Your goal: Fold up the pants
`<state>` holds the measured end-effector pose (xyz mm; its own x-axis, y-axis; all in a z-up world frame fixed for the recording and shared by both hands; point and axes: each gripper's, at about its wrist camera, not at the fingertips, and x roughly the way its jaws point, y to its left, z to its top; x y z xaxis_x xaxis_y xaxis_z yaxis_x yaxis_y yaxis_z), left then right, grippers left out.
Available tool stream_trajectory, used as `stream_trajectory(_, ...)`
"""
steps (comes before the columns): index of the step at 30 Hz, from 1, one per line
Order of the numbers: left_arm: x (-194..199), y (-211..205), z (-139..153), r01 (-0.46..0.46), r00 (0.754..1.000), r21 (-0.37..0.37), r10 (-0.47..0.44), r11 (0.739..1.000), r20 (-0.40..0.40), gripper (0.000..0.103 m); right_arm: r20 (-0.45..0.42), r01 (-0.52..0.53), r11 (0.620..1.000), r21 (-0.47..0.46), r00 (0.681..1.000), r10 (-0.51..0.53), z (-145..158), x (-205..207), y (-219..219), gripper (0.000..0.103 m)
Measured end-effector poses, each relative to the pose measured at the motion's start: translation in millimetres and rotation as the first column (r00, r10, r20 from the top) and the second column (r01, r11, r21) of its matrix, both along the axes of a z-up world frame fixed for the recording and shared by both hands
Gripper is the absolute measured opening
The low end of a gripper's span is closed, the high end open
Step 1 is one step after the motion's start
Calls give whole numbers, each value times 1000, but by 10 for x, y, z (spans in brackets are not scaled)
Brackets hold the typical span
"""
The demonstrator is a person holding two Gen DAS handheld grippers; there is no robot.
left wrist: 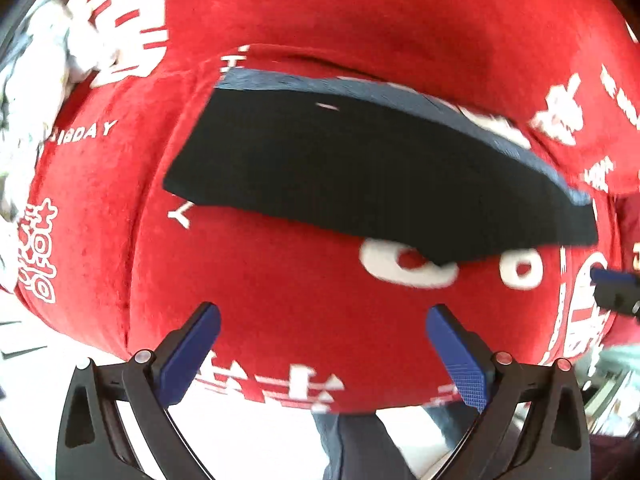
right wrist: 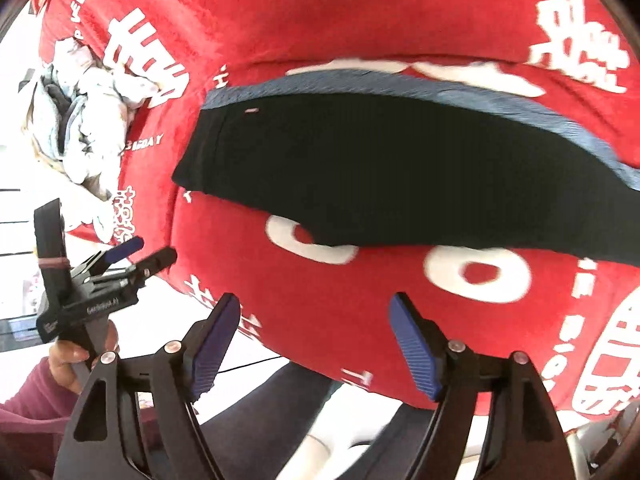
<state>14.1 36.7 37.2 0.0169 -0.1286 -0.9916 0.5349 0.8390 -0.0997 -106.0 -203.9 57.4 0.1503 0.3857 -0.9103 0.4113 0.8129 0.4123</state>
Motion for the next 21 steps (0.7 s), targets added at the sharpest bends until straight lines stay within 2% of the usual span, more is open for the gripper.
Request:
stream_trajectory(2, -145, -141, 123, 45, 999, 26, -45, 999, 16, 103, -3, 25, 999, -20, 1000, -25, 105, -140, -90, 82)
stream_trajectory(6, -378, -432, 440, 121, 991, 28, -122, 992, 45, 103, -15, 89, 995, -50, 996, -90, 287, -438, -307, 82)
stream_trajectory(12, -554, -752, 813, 211, 968, 28, -213, 977, 131, 103, -37, 232, 969, -82, 971, -236, 490, -785, -635, 82)
stream_trajectory(16, -618, -840, 937, 249, 953, 36, -251, 968, 167, 103, -42, 293, 948, -125, 953, -300, 590, -861, -809, 82)
stream_trajectory(21, -643, -871, 962, 247, 954, 36, -250, 968, 168, 103, -25, 335, 933, -129, 940, -341, 675, -874, -943, 82)
